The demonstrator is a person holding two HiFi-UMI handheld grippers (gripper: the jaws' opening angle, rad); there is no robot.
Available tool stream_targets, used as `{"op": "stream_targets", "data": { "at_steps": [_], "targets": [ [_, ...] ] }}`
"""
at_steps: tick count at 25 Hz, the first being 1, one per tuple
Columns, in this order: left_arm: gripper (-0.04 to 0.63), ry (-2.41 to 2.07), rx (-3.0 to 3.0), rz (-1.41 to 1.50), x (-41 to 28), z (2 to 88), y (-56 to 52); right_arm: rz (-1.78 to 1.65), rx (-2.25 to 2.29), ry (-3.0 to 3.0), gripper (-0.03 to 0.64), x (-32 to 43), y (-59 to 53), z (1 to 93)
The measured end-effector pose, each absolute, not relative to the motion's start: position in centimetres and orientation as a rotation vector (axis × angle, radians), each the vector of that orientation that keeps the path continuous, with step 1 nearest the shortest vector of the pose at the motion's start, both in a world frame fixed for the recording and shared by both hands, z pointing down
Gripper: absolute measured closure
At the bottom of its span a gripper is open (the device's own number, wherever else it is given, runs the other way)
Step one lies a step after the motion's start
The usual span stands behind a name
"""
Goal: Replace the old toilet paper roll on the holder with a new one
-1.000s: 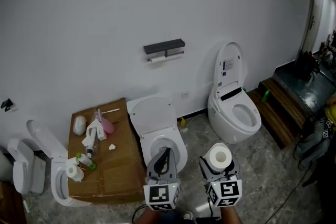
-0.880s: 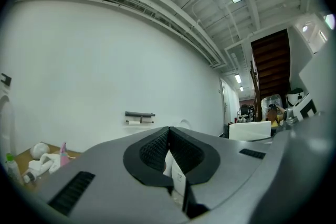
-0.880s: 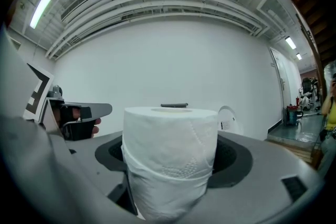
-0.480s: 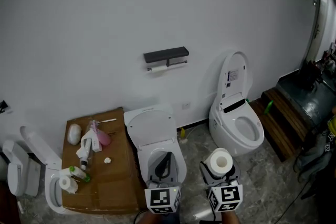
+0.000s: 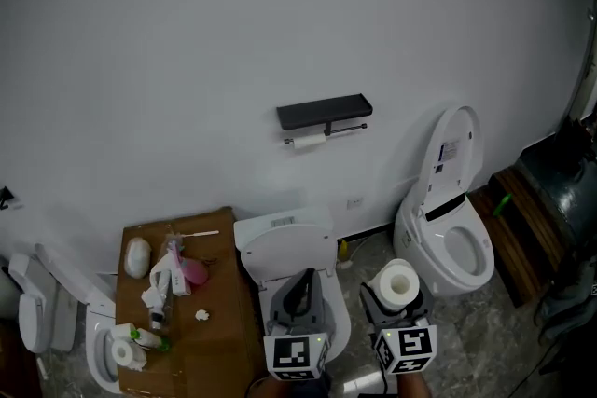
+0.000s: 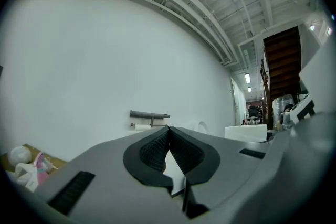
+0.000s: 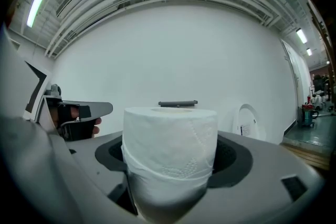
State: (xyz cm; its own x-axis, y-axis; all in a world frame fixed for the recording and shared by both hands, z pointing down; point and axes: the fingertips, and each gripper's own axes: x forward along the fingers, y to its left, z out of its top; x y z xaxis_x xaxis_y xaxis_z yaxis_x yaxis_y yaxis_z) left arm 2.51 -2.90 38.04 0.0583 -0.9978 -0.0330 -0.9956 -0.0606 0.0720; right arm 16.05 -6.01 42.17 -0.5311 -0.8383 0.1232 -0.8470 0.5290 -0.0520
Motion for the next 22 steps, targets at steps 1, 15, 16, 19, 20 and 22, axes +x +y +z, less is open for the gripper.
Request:
{"op": "stream_targets", "data": {
  "at_steps": [1,15,16,19,20,22],
  "targets": [
    [0.579,-2.134,2.263,-0.119,1.6,37.9,-4.1,0.157,1.468,-2.678,0.201,15.0,-7.2,42.1],
    [0.578,-2.193,2.193,-0.126,-7.7,38.0,-15.3,0.107,1.360,-2.693,0.199,5.6,-18.7,41.3],
    [0.578,-2.194,2.189,-0.128,-7.8,38.1,-15.8,0.105,1.356,-2.695,0.201,5.4,-19.3,41.4],
    [0.578,-2.213,2.179,-0.152,-8.2,37.7,-18.0,0.107,1.336,-2.708,0.200,4.7,-21.7,41.5],
    [0.578,-2.222,2.174,-0.155,-8.4,37.6,-18.9,0.108,1.325,-2.715,0.200,4.5,-22.6,41.6],
    [0.580,-2.242,2.153,-0.128,-8.6,38.0,-20.6,0.105,1.296,-2.728,0.201,4.2,-24.5,41.7]
  ]
}}
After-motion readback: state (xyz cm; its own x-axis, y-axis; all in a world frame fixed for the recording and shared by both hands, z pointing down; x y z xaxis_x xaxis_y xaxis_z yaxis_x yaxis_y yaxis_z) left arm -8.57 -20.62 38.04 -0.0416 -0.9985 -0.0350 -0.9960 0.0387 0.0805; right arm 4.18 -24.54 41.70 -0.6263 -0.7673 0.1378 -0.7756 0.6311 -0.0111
